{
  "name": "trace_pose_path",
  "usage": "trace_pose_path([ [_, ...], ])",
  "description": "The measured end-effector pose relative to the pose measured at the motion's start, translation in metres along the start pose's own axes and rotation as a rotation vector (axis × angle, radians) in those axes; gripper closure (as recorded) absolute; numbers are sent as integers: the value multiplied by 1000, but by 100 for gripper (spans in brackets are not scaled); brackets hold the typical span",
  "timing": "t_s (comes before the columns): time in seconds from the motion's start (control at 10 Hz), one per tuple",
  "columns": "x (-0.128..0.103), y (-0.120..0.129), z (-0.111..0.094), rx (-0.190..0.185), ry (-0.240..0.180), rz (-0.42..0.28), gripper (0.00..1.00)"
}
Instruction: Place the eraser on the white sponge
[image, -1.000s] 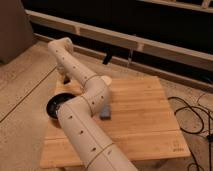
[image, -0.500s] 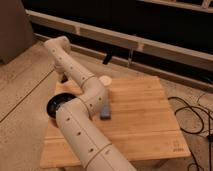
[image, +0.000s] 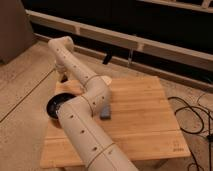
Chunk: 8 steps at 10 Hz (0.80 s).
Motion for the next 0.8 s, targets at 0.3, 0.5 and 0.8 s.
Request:
trace_pose_path([
  [0.3,0,13,5,-41,3,-55,100],
  [0.5,-6,22,2,-29,5,-108,100],
  [0.8,-22,44,2,-15,-7,-183,100],
])
